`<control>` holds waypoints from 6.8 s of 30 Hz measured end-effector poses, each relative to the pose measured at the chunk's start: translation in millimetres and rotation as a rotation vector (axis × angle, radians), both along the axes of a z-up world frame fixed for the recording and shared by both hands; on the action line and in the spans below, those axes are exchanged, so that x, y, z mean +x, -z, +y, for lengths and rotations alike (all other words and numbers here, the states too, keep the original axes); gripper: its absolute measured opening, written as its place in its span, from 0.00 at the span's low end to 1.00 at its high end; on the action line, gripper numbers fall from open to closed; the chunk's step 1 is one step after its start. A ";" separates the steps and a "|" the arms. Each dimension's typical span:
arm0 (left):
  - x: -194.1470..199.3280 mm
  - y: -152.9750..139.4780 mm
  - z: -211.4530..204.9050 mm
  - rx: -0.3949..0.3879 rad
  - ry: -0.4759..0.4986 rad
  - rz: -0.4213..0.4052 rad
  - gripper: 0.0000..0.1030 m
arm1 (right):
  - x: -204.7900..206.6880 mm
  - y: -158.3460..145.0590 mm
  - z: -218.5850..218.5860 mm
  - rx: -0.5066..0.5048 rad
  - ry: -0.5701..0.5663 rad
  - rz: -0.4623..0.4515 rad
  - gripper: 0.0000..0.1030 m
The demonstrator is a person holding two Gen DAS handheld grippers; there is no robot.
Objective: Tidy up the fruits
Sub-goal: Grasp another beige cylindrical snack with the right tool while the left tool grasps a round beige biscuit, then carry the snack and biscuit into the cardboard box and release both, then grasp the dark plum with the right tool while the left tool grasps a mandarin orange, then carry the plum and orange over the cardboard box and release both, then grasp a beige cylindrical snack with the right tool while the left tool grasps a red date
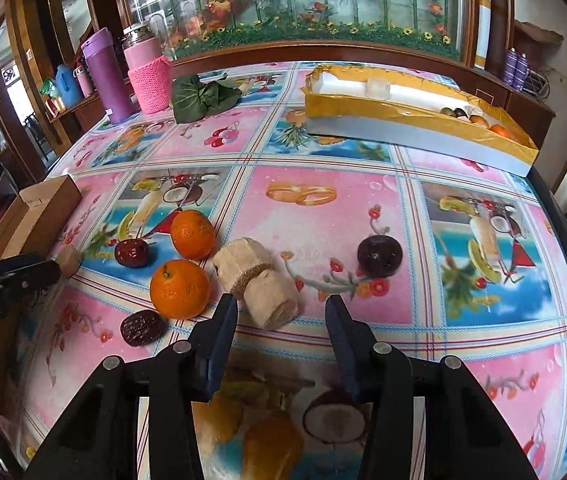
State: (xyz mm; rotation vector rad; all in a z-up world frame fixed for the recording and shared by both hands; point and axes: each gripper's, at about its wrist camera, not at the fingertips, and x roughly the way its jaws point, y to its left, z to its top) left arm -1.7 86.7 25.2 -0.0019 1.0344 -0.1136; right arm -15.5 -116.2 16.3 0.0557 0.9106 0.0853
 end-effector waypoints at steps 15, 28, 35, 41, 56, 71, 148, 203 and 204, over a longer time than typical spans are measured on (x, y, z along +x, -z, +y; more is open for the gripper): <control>-16.4 -4.4 -7.3 -0.016 0.038 -0.022 0.25 | -3.7 -0.9 -1.1 0.056 0.007 0.014 0.27; -87.8 -49.5 95.4 -0.136 -0.130 -0.148 0.25 | -53.0 -58.8 56.7 0.097 -0.125 -0.087 0.27; -113.8 -34.2 188.1 -0.102 -0.346 -0.140 0.25 | -60.2 -74.8 143.9 0.104 -0.288 -0.094 0.27; -123.6 -17.9 225.3 -0.104 -0.400 -0.128 0.26 | -59.4 -61.2 232.6 0.076 -0.429 -0.051 0.27; -133.1 -21.5 236.0 -0.247 -0.412 -0.162 0.40 | -60.6 -17.0 302.5 -0.002 -0.502 0.038 0.29; -141.1 -59.7 152.3 -0.265 -0.247 -0.190 0.77 | -85.4 -41.9 173.5 0.034 -0.275 -0.046 0.49; -41.6 -23.8 213.1 -0.106 -0.323 -0.067 0.31 | -7.6 -75.7 196.2 0.122 -0.312 -0.074 0.26; -101.8 -43.3 31.5 -0.299 -0.005 -0.124 0.70 | -40.5 -51.8 -61.2 0.053 0.209 -0.014 0.62; -98.2 -40.0 27.2 -0.295 0.002 -0.112 0.70 | -33.9 -47.5 -51.1 0.058 0.181 -0.011 0.62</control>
